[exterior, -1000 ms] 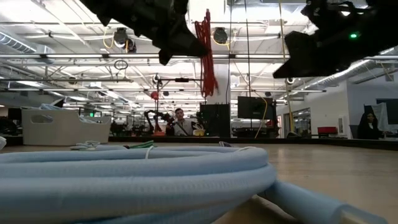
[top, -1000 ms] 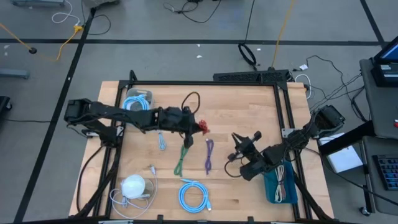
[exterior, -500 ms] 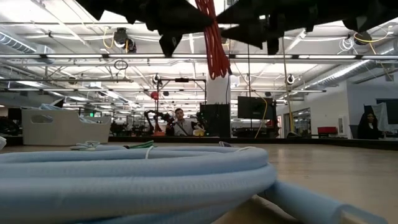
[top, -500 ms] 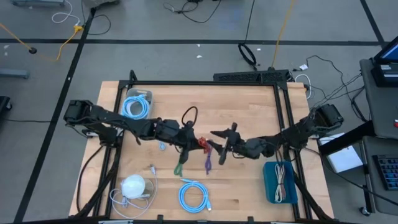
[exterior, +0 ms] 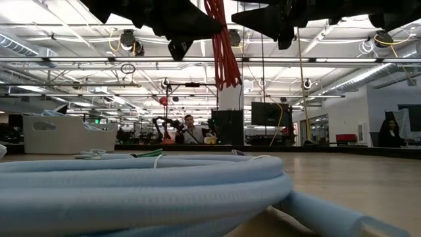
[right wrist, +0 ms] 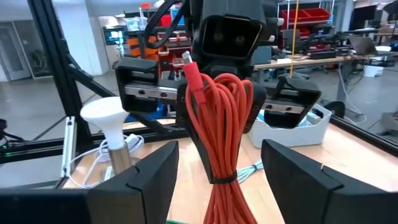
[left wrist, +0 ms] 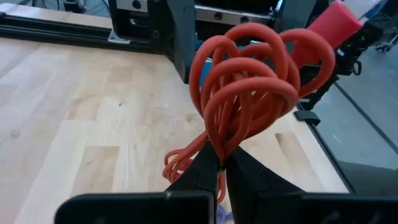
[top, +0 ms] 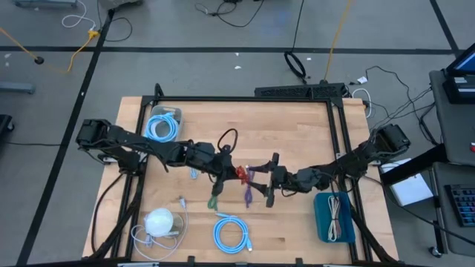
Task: Pick & Place USB Port
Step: Put the orange USB cable into the blue basket
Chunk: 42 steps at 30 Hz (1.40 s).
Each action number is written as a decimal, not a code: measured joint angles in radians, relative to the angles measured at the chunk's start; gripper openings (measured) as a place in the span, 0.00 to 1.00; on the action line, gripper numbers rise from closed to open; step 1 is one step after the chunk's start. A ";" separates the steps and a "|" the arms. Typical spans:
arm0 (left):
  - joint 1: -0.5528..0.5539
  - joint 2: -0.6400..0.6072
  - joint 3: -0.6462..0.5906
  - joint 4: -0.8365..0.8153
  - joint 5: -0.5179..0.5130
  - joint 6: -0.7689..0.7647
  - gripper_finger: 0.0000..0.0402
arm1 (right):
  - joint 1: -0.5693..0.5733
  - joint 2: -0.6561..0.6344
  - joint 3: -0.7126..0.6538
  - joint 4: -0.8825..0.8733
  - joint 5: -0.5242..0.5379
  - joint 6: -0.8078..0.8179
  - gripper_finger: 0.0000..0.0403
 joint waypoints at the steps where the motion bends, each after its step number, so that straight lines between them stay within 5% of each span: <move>1: 0.000 0.000 0.000 -0.003 0.000 0.001 0.03 | 0.004 0.000 0.000 0.000 0.002 -0.003 0.56; 26: -0.010 0.001 0.001 0.107 0.053 -0.002 0.03 | -0.033 0.000 0.002 0.009 -0.025 0.054 0.55; 42: -0.024 0.001 -0.005 0.057 0.088 0.006 0.03 | -0.058 0.169 0.062 0.138 -0.152 0.083 0.13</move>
